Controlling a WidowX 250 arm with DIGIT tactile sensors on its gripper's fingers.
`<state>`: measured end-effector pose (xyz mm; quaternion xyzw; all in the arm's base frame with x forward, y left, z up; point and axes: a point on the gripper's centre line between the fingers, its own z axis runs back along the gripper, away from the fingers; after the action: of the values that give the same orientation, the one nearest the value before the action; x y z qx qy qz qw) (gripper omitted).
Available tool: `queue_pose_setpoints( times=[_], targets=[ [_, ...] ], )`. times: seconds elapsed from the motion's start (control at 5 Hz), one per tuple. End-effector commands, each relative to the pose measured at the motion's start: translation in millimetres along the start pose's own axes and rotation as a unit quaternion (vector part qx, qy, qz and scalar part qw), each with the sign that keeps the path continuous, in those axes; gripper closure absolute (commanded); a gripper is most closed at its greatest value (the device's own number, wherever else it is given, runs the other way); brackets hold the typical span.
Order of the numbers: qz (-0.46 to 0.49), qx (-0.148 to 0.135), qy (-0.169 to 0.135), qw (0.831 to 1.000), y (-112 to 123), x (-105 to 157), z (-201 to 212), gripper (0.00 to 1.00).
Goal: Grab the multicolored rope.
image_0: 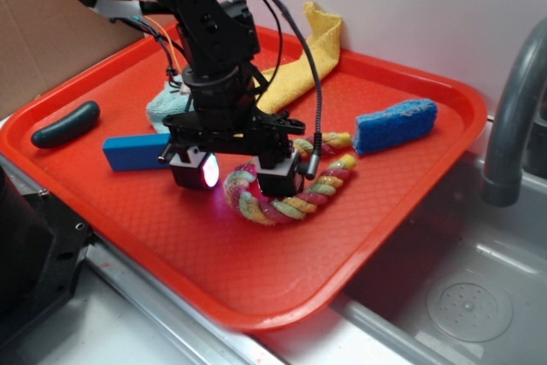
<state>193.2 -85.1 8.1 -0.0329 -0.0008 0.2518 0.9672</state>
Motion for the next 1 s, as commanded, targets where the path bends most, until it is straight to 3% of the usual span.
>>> queue_pose_setpoints(
  times=[0.0,0.2,0.4,0.6,0.8],
  targets=[
    [-0.058,-0.01,-0.021,0.998,16,3,33,1.0],
    [-0.129,-0.047,-0.034,0.99,26,5,69,1.0],
    [-0.202,-0.054,-0.064,0.976,28,8,118,1.0],
    [-0.2,-0.067,-0.103,0.972,24,8,151,1.0],
    [-0.193,-0.054,-0.067,0.977,21,13,130,0.0]
  ],
)
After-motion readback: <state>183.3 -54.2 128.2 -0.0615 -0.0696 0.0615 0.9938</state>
